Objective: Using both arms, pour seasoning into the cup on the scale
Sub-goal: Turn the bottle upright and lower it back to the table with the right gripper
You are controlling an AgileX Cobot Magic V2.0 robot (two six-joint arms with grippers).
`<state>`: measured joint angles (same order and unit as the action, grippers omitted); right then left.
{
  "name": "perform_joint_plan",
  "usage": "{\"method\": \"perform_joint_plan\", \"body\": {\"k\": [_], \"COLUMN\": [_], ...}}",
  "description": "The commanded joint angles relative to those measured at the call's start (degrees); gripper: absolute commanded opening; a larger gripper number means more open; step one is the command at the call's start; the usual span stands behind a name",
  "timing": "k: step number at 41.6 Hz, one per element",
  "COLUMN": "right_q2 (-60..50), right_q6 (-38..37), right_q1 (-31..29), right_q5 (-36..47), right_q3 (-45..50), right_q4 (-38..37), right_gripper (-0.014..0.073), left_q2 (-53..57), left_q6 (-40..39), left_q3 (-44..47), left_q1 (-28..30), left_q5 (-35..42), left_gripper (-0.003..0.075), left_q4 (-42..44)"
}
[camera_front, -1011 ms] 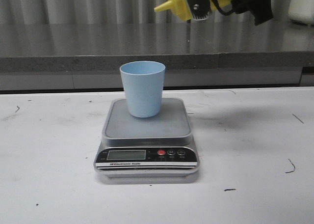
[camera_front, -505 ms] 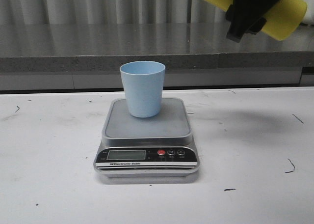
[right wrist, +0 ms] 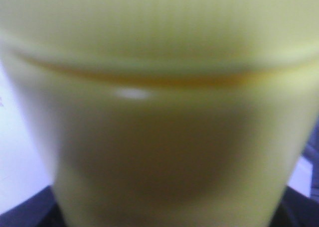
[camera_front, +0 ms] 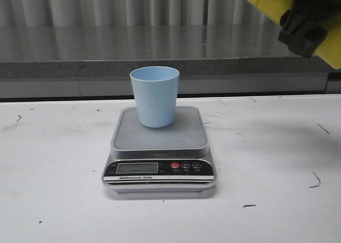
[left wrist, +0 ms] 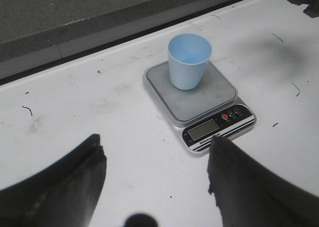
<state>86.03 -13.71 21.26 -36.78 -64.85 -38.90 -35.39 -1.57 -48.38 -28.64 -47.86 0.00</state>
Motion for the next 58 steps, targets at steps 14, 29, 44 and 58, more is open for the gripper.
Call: {"method": "perform_joint_plan", "body": {"k": [14,29,44,58], "right_q2": [-9.64,-4.0,7.6,14.33], "right_q6": [-2.42,-2.2,1.49,5.23], "right_q1": [-8.04,-15.14,-15.4,-15.4], "right_q5": [38.57,62.53,77.59,91.19], "right_q3": [20.42,26.71,26.71,26.71], "right_q4": [8.6,13.02,16.64,22.66], "right_gripper": [0.0279,0.0279,0.0279,0.0279], "left_q2": [-0.09,-0.09,-0.09,-0.09], "left_q6": [-0.56,-0.56,-0.56,-0.56], "left_q3": [-1.49,-1.49,-1.49,-1.49], "left_q1": [0.1,0.1,0.1,0.1], "left_q5": [4.26,4.26,4.26,4.26], "left_gripper": [0.0439,0.0439,0.0439,0.0439], "left_q4": [0.0,0.0,0.0,0.0]}}
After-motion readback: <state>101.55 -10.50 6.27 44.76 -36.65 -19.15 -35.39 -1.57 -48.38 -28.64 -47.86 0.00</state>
